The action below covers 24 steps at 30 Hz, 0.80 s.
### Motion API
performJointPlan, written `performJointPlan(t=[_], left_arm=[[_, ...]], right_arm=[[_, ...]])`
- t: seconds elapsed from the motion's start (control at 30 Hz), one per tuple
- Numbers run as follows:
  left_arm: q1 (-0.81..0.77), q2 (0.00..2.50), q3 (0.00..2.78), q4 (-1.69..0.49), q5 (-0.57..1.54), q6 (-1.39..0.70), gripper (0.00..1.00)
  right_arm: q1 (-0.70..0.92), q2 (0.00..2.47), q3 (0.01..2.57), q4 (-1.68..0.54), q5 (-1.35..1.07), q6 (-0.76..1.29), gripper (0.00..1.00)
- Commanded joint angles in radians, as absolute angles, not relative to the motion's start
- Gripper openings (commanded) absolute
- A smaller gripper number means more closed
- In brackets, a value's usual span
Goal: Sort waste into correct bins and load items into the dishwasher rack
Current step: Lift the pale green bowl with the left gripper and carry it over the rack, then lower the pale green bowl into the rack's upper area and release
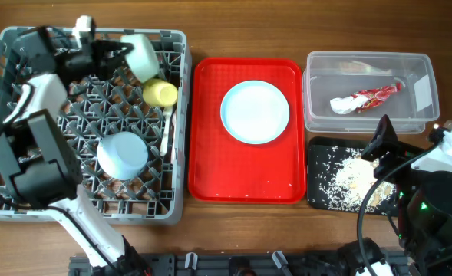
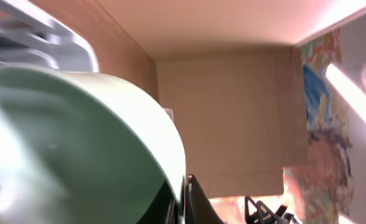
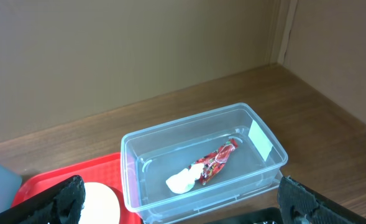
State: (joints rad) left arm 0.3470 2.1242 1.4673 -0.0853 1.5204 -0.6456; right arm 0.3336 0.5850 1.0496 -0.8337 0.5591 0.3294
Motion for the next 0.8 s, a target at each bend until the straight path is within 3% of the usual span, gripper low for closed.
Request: performJointPlan(t=[0.0,0.03,0.07,0.1,0.13,0.77], left_arm=[[0.387,2.149,1.467,-0.085,1.536,-0.663,0.08],[0.395,2.149,1.466,-0.085,1.536,-0.663,0.13],[0.402,2.149,1.466,-0.085,1.537,-0.663,0.34],[0.408,2.149,1.466,-0.085,1.537,-0.663,0.94],[0.414,2.149,1.467,-0.085,1.537,-0.664,1.00],[0.535,1.982,1.466,-0.121,1.577,-0.767,1.00]], right_arm=[[0.331,0.587,1.058,-0.832,0.575,0.341,1.00],[0.331,0.587,1.058,-0.832,0.575,0.341,1.00],[0.331,0.587,1.058,-0.832,0.575,0.342,1.00],[0.331,0.587,1.058,-0.832,0.575,0.341,1.00],[0.331,0.587,1.058,-0.832,0.575,0.341,1.00],[0.331,0.590,1.058,-0.832,0.575,0.341,1.00]])
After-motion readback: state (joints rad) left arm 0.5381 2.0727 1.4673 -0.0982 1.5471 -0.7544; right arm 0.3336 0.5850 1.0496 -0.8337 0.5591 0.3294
